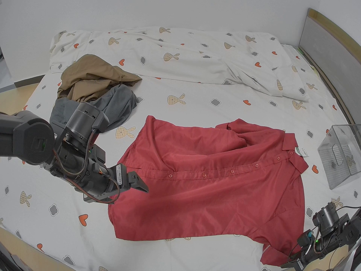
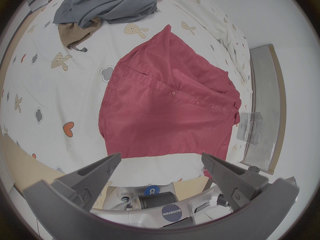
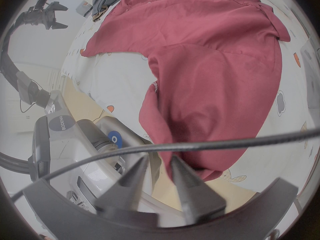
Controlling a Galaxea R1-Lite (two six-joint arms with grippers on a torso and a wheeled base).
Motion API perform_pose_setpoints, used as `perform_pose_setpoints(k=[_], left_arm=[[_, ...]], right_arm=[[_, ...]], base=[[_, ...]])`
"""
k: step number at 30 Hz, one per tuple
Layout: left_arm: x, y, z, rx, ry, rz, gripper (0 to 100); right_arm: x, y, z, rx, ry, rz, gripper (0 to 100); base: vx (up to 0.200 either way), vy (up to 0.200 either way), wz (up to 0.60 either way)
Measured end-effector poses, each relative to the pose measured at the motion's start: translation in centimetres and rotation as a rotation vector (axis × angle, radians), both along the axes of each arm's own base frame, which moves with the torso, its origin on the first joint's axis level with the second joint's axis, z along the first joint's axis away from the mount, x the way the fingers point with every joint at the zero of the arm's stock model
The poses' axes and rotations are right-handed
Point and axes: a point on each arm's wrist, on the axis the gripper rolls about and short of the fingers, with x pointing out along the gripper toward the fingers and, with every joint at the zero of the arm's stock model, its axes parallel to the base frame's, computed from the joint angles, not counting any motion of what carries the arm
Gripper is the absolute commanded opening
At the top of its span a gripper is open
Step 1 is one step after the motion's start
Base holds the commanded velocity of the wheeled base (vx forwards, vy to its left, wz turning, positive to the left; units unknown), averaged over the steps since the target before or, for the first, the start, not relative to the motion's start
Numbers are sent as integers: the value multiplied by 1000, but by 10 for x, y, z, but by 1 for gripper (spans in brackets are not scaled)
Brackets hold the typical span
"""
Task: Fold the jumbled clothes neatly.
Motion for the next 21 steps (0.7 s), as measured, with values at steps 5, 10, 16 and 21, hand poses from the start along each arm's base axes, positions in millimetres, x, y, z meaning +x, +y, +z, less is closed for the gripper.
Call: perform_pose_setpoints(k=[5, 10, 16, 21], left_arm=[[0, 0, 0, 1, 2, 0, 100], [0, 0, 0, 1, 1, 0, 100], [0, 0, 0, -1, -5, 1, 100], [1, 0, 0, -4, -13, 2, 100]], right_arm=[[0, 0, 0, -5, 3, -1, 100], [1, -4, 2, -80, -45, -51, 100], [0, -12, 17, -94, -173, -126, 100], [1, -19, 42, -46, -362, -245, 100]], base=[[0, 0, 0], [0, 0, 0], [0, 0, 0], [0, 0, 0]])
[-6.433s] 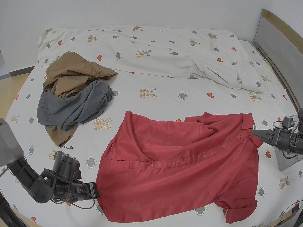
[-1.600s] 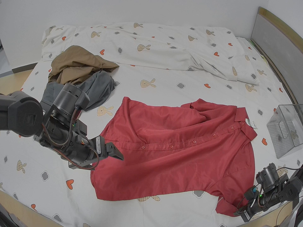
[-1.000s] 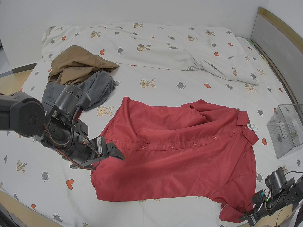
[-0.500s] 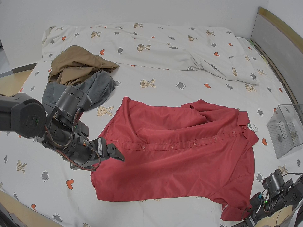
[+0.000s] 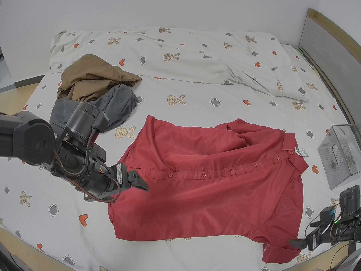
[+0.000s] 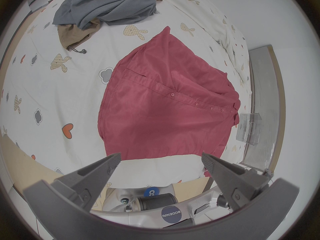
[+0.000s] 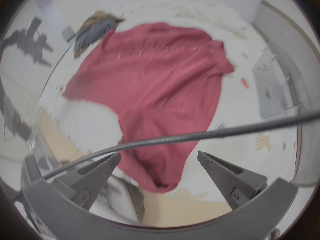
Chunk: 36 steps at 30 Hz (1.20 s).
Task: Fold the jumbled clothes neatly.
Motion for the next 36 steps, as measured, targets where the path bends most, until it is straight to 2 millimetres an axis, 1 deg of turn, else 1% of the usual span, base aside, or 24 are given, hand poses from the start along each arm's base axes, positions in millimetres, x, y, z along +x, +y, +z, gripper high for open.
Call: perform_pose_setpoints(k=[5, 9, 12, 15, 17, 20, 22, 26, 31, 34, 36], left_arm=[[1, 0, 0, -4, -13, 1, 100], [3, -1, 0, -5, -40, 8, 100], [5, -2, -1, -10, -73, 16, 100], [7, -2, -3, -19, -109, 22, 100], [8, -2, -5, -26, -132, 24, 100], [8, -2, -6, -44, -169, 18, 100], [7, -2, -7, -69, -191, -2, 100], [5, 5, -9, -163, -206, -65, 100], [3, 22, -9, -324, -199, -171, 100], [1, 34, -10, -358, -220, -200, 100], [0, 39, -11, -364, -231, -210, 100]], right_arm=[[10, -9, 34, 112, -197, -197, 100], [22, -12, 53, 190, -272, -296, 100], [40, -14, 63, 240, -291, -355, 100], [66, -15, 70, 276, -282, -402, 100], [88, -16, 73, 297, -283, -424, 100], [126, -17, 76, 344, -288, -445, 100], [153, -17, 78, 410, -294, -440, 100], [195, -17, 79, 557, -269, -394, 100], [235, -25, 87, 679, -276, -371, 100], [259, -28, 91, 727, -278, -368, 100], [270, -29, 92, 744, -275, -367, 100]], base=[[0, 0, 0], [0, 0, 0], [0, 0, 0], [0, 0, 0], [0, 0, 0], [0, 0, 0], [0, 0, 0], [0, 0, 0], [0, 0, 0], [0, 0, 0], [0, 0, 0]])
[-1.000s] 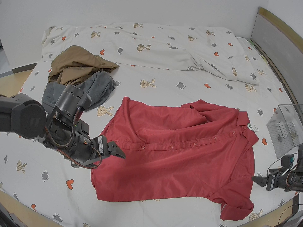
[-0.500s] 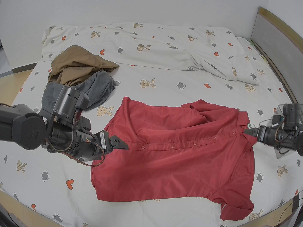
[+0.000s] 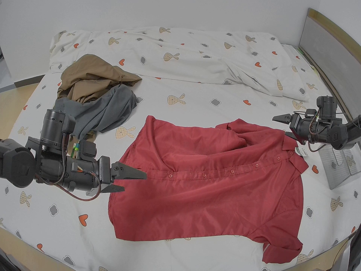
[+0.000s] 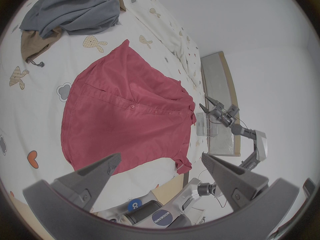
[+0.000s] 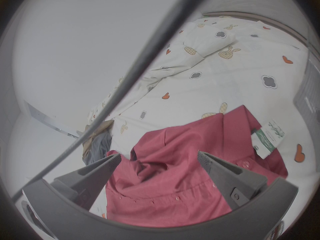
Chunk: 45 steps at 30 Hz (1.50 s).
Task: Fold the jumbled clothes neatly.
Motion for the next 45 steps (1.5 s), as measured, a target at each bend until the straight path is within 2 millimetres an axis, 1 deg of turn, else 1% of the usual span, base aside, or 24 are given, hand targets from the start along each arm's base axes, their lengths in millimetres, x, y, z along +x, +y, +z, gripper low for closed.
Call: perform_pose_setpoints(k=[4, 9, 13, 16, 21, 25, 31, 33, 37, 42, 45], left_arm=[[-2, 8, -2, -4, -13, -4, 100], [-2, 11, -4, -7, -17, -3, 100], [-3, 12, -5, -7, -18, -3, 100], [-3, 12, -6, -6, -16, -3, 100], [-3, 12, -7, -7, -22, -4, 100], [-3, 12, -9, -12, -43, -3, 100], [-3, 12, -12, 1, -49, 11, 100], [-3, 12, -13, 2, -48, 12, 100], [-3, 11, -14, 4, -46, 11, 100], [-3, 11, -14, 4, -44, 10, 100], [-3, 11, -15, 5, -43, 10, 100]], right_arm=[[23, 3, 0, 37, -7, 8, 100], [47, 10, -6, 57, -12, 12, 100], [60, 10, -11, 45, -11, -20, 100], [66, 11, -15, 29, -14, -37, 100], [72, 11, -16, 19, -27, -34, 100], [77, 13, -22, -1, -29, -26, 100], [76, 18, -30, -16, -5, -37, 100], [74, 19, -28, -17, -8, -35, 100], [72, 21, -21, -18, -23, -33, 100], [70, 22, -18, -19, -26, -34, 100], [69, 21, -17, -23, -29, -43, 100]], base=[[0, 0, 0], [0, 0, 0], [0, 0, 0], [0, 0, 0], [0, 0, 0], [0, 0, 0], [0, 0, 0], [0, 0, 0], [200, 0, 0], [200, 0, 0], [0, 0, 0]])
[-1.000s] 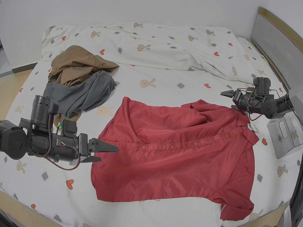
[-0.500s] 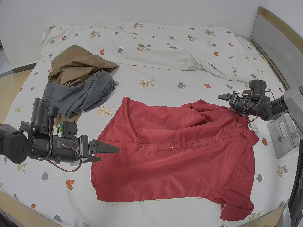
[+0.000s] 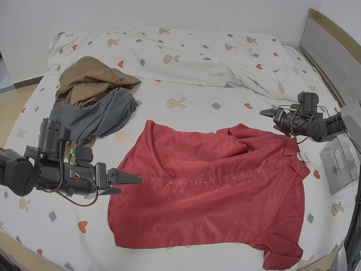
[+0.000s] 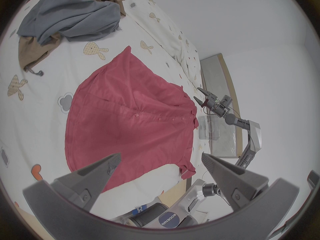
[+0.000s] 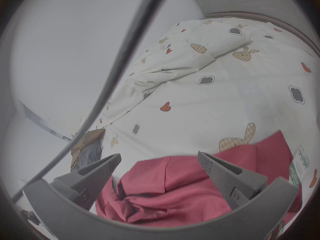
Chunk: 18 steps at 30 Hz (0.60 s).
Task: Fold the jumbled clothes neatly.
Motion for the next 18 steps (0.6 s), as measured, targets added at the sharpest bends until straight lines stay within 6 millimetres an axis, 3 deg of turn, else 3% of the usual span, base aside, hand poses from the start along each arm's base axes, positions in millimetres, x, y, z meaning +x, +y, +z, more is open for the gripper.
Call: perform_pose_setpoints(k=[18], left_arm=[[1, 0, -2, 2, 7, 0, 100]], right_arm=[[2, 3, -5, -24, 11, -46, 100]], base=[[0, 0, 0]])
